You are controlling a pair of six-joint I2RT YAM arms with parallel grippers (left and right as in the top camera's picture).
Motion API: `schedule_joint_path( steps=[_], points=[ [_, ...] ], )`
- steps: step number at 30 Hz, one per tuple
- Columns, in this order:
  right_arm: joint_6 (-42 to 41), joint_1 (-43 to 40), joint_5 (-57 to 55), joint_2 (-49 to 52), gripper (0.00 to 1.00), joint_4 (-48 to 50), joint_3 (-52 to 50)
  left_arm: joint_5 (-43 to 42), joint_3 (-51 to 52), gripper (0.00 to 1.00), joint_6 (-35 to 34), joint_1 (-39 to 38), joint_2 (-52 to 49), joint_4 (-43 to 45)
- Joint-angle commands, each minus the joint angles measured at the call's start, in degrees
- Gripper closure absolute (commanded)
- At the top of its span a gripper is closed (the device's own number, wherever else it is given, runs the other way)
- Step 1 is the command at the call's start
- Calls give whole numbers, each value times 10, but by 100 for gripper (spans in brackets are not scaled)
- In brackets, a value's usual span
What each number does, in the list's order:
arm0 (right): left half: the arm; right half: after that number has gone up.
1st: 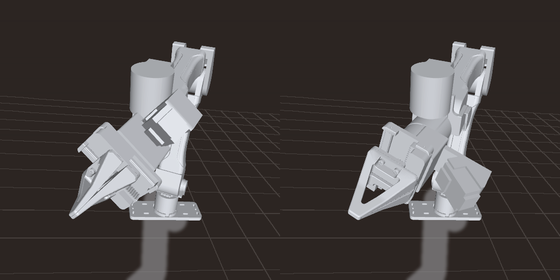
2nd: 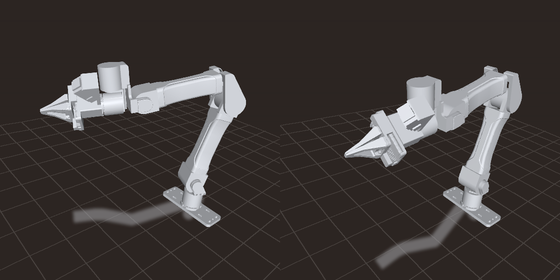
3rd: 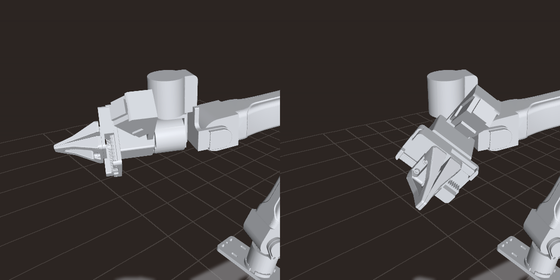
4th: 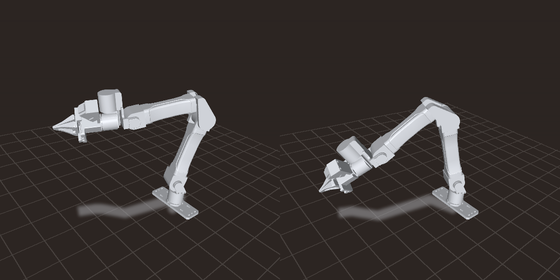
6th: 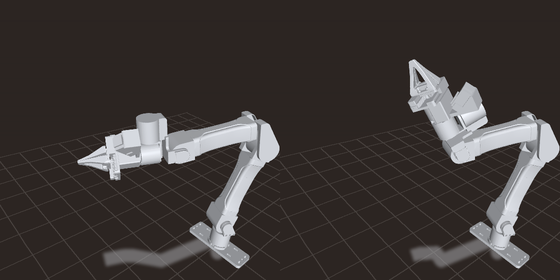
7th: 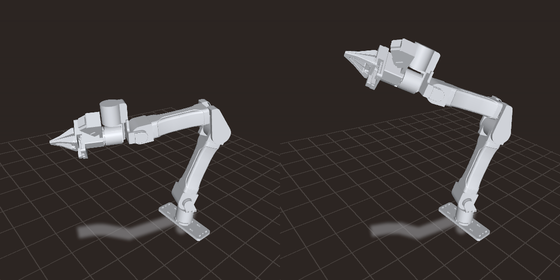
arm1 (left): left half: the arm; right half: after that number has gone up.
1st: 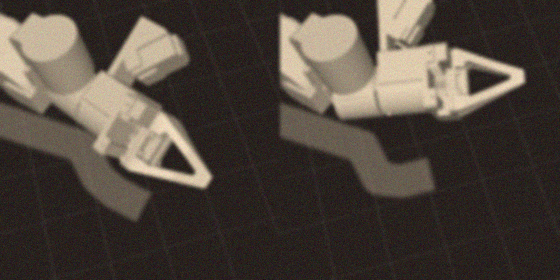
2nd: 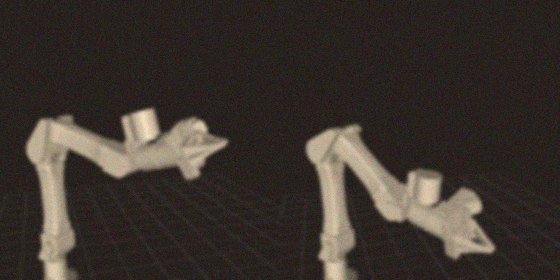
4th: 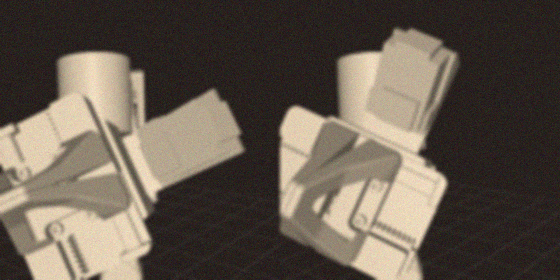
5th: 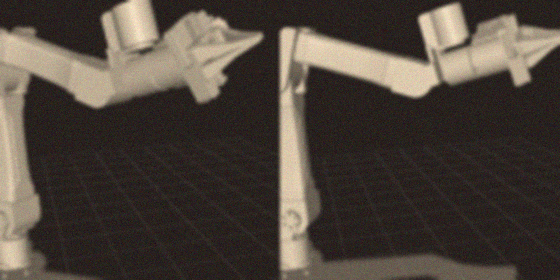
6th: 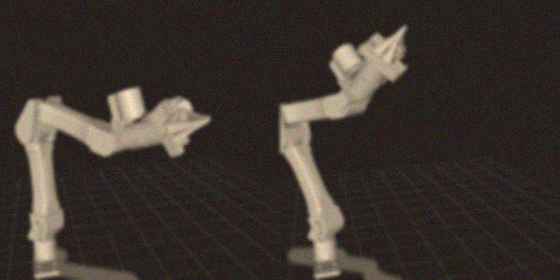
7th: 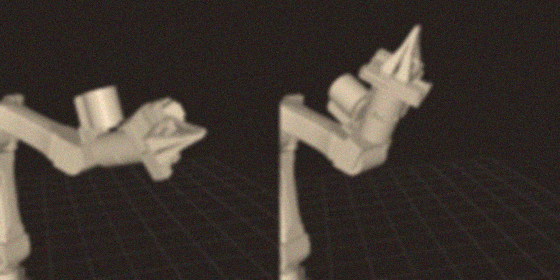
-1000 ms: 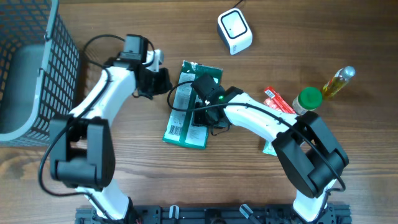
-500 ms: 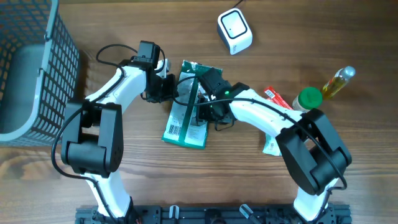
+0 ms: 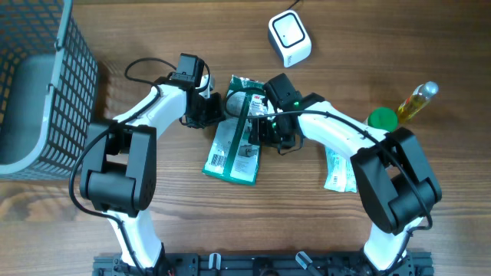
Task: Scan the item barcode
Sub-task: 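Move the left gripper from the basket toward the glove package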
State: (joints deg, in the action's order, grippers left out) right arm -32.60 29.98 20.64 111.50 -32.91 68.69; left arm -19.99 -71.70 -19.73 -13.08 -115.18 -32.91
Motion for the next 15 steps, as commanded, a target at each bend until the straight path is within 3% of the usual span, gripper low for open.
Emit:
schedule_joint_path(
  steps=[1,10,15],
  points=[
    [27,-19,29,-3,43,-9,-6,31,38,93,-35,-3,-27,7],
    [71,-32,64,-3,43,-9,-6,32,44,91,-47,-24,-27,25],
    [72,-32,63,-3,42,-8,-6,51,44,96,-66,-41,-27,40]
  ],
)
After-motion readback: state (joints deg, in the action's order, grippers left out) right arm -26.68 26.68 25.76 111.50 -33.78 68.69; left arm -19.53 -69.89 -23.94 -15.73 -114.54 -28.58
